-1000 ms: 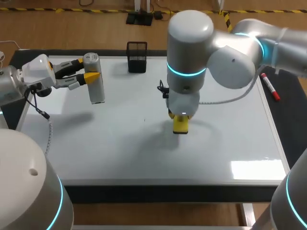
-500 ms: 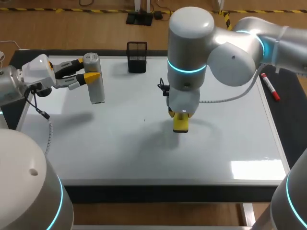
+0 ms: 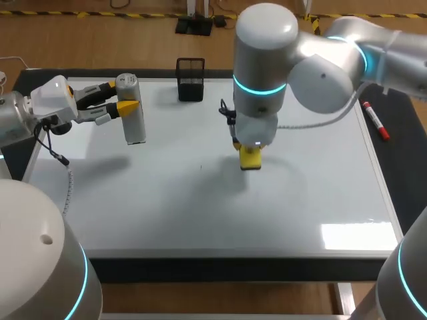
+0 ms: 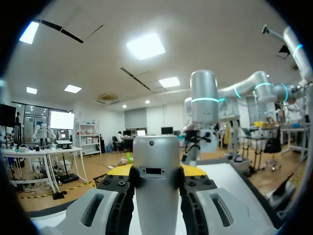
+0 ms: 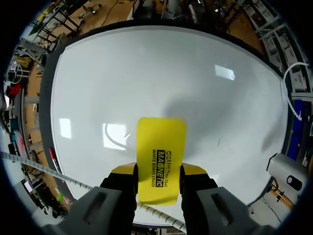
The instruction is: Pick up the inspection probe, press it on each red-marked spot on the whiteboard one by one, put down the probe, pick up the eraser, and wipe off all the red marks.
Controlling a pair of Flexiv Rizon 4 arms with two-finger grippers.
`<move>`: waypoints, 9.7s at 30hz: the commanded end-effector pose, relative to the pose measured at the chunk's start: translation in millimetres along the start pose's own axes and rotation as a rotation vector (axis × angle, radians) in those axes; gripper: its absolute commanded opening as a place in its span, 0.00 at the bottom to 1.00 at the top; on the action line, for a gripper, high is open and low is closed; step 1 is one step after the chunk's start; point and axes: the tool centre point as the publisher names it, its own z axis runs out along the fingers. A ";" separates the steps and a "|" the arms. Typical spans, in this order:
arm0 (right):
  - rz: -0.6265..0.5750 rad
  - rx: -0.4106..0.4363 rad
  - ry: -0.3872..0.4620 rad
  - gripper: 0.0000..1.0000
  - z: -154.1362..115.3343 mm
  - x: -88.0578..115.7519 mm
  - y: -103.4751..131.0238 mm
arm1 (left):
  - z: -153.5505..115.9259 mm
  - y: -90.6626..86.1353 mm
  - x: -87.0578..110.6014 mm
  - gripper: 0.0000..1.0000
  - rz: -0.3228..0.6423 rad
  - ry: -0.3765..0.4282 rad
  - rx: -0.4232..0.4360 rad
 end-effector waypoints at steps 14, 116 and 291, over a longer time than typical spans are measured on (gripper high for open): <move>-0.004 -0.045 0.009 0.00 19.2 -7.9 -120.3 | -0.2 -1.0 0.4 0.00 0.001 -0.001 0.001; 0.137 -0.141 0.059 1.00 67.6 29.5 -236.6 | -0.2 -1.0 0.4 0.00 0.001 -0.001 0.001; 1.002 -0.235 -0.436 1.00 -77.5 125.4 -272.0 | 192.5 14.7 -168.0 0.00 0.017 0.382 0.160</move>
